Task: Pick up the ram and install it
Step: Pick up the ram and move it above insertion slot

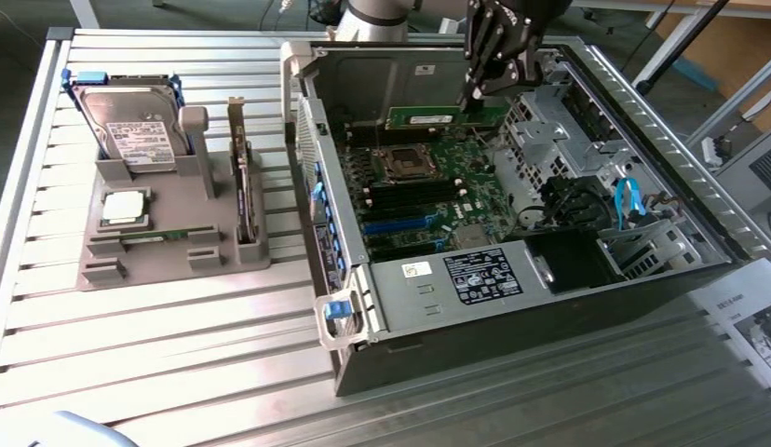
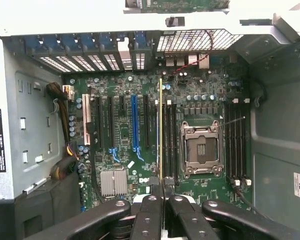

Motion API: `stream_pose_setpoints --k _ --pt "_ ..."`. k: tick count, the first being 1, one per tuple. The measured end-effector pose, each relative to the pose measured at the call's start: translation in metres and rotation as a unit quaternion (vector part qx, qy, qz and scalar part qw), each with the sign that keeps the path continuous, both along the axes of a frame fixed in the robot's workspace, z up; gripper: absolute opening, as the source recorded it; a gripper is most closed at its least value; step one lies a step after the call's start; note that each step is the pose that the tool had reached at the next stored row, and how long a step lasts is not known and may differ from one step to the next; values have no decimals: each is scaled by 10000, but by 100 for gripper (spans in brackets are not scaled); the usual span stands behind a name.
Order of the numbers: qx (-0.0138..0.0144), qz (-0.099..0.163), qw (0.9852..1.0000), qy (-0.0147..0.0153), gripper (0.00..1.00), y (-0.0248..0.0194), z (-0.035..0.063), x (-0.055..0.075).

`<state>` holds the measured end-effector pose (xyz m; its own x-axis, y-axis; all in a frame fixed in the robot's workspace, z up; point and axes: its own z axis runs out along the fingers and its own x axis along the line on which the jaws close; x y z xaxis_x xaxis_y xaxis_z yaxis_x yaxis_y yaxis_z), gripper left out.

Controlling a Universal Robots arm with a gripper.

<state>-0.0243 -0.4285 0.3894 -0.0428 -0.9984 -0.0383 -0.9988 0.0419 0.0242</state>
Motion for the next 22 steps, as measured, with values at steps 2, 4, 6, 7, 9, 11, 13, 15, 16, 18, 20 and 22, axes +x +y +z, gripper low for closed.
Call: stream_pose_setpoints --k 2,4,6,7,9,11,13,15,16,18,20,22 --pt "0 0 10000 0 12 0 0 0" --pt "0 -1 10000 0 12 0 -1 2" --pt "1 -1 10000 0 12 -1 -2 22" --pt "1 0 10000 0 12 -1 -2 37" --pt "1 -1 10000 0 12 0 -2 67" --pt "1 0 10000 0 12 0 -3 105" --pt "1 0 10000 0 12 0 -3 123" --pt "1 -1 10000 0 12 0 -3 123" --pt "1 -1 10000 0 12 0 -2 124" --pt "3 0 10000 -1 12 1 -10 124" --pt "8 0 10000 0 12 0 -29 124" --pt "13 0 10000 -1 12 0 -47 124"
